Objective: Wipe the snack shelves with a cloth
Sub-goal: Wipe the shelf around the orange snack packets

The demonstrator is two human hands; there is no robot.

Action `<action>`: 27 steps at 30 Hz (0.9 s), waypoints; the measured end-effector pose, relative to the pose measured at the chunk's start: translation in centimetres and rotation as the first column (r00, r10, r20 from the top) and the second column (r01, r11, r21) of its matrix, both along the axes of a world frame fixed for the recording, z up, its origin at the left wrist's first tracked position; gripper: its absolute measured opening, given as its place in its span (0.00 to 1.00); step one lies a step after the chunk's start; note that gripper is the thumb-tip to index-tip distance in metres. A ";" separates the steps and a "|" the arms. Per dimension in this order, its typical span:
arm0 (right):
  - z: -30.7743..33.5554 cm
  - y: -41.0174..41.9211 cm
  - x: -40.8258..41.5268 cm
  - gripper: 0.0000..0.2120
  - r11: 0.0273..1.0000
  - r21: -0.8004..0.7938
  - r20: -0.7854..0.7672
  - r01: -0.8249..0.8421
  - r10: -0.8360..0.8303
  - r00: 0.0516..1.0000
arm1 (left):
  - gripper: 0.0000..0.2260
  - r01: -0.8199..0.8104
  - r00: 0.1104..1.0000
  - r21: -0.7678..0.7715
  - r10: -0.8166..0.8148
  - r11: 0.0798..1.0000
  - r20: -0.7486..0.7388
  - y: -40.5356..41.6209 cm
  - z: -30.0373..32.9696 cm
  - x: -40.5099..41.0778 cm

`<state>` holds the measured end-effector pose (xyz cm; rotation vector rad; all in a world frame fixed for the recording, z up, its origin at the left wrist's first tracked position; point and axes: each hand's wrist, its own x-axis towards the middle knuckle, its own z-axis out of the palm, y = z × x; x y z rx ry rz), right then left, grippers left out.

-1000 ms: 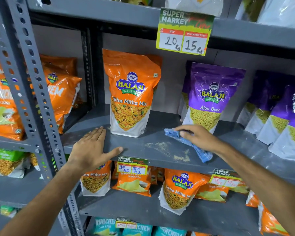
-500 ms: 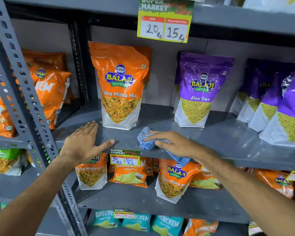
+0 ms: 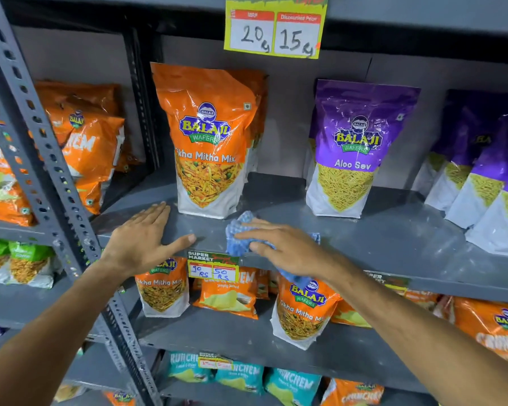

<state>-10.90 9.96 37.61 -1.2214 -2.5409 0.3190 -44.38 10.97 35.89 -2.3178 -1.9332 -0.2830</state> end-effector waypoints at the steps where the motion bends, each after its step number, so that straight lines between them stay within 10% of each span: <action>1: -0.1 -0.7 0.5 0.18 0.997 -0.029 -0.030 -0.072 0.071 0.997 | 0.57 -0.004 1.000 0.000 0.004 1.000 0.000 0.0 0.0 0.1; 6: 0.8 0.2 4.4 0.16 0.970 -0.228 -0.442 -0.087 -0.024 0.896 | 0.56 -0.008 1.000 0.021 0.008 1.000 -0.004 0.0 -0.1 0.2; 12: 0.0 2.8 2.4 0.20 0.958 0.020 -0.013 0.285 -0.284 0.959 | 0.57 0.006 1.000 -0.010 -0.006 1.000 0.003 -0.4 0.3 0.2; 27: 1.9 -2.1 -3.0 0.16 0.972 -0.016 -0.168 0.236 -0.235 0.957 | 0.61 0.046 0.998 -0.029 -0.044 0.999 0.049 -0.2 0.2 -0.3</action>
